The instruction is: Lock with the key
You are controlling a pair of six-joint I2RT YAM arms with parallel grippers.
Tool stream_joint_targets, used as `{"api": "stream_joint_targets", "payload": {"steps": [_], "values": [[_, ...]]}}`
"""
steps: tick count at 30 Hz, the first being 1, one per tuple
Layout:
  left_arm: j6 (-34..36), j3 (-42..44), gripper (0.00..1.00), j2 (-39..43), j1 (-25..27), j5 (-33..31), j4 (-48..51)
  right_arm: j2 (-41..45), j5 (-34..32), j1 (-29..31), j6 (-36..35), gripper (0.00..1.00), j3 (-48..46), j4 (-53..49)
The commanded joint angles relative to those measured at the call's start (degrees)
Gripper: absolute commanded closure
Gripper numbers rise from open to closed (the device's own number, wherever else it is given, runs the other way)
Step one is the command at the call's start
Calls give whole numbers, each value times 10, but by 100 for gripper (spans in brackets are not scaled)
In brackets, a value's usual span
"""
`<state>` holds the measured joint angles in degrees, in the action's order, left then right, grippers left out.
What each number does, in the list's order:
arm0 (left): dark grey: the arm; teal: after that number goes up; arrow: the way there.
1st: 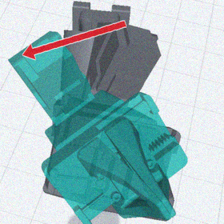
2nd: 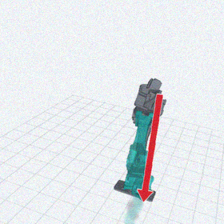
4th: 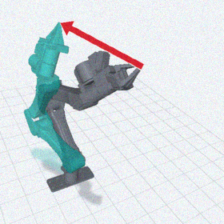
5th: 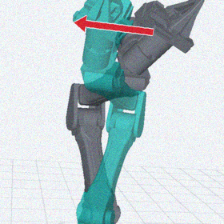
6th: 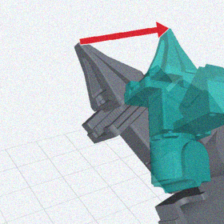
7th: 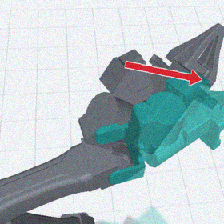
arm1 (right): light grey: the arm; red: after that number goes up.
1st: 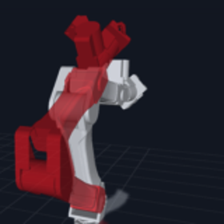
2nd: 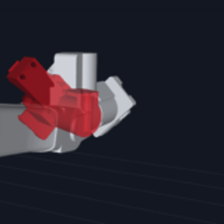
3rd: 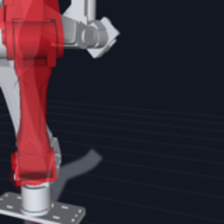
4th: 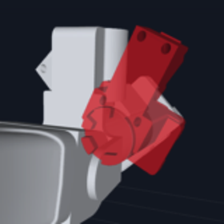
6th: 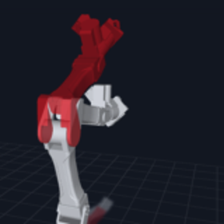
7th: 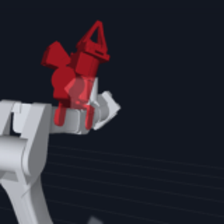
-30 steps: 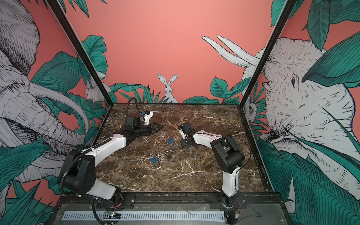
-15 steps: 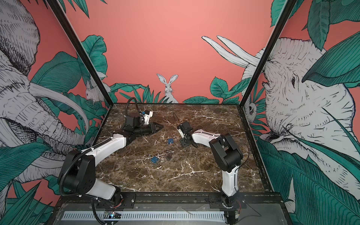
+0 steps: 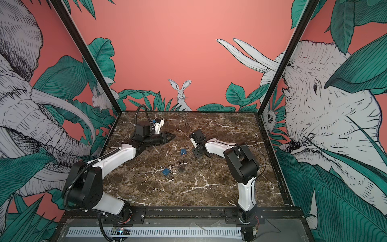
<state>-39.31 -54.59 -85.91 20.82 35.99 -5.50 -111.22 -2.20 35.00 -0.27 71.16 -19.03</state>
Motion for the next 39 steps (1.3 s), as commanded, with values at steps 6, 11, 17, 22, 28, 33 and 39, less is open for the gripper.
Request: {"api": "stream_joint_targets", "payload": {"steps": [6,11,17,22,28,33,39], "values": [[50,-19,76,22,-4,-11,73,90,28,4,1,98,-33,-17],[51,-16,77,16,-2,-5,76,156,52,11,0,98,-38,-36],[46,-20,73,-2,34,12,58,229,58,33,0,98,-37,-57],[31,-41,70,-31,69,25,33,269,59,58,1,99,-32,-67],[-50,-40,66,-74,83,69,-83,291,60,73,4,98,-26,-78],[-56,-56,64,-88,92,81,-87,289,52,79,2,99,-24,-79],[-66,-55,61,-97,93,89,-91,279,48,84,1,100,-20,-76]]}}
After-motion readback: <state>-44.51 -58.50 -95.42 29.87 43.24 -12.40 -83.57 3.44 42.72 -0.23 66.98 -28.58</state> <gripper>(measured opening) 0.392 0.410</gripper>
